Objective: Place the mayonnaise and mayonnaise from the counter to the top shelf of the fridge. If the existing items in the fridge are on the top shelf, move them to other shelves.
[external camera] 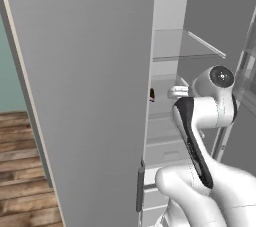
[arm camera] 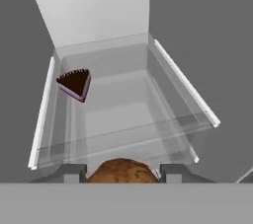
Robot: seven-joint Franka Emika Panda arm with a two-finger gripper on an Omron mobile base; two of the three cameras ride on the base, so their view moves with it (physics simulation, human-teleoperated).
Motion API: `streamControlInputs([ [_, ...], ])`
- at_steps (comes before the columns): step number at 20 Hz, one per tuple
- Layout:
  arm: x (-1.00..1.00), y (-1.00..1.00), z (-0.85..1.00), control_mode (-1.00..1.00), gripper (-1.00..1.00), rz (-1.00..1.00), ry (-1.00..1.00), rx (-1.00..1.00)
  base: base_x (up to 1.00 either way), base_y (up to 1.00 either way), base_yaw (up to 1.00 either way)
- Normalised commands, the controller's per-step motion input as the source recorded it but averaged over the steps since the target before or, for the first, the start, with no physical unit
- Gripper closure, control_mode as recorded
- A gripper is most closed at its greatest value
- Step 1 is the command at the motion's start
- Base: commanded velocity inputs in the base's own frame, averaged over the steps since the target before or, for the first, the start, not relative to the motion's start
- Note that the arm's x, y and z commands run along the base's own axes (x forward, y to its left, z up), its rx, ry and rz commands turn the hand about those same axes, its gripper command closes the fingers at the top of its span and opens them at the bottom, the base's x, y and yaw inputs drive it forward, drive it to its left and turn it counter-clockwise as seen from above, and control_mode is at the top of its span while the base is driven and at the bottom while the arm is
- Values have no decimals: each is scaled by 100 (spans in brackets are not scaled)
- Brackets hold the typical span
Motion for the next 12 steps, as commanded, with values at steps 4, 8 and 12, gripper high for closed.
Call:
streamControlInputs([
  [4, 75, 0, -6, -100, 100, 3, 0, 0, 0, 0, 0],
  [8, 70, 0, -33, -100, 100, 3, 0, -1, 0, 0, 0],
  [12, 63, -4, -58, -100, 100, 2, 2, 0, 0, 0, 0],
])
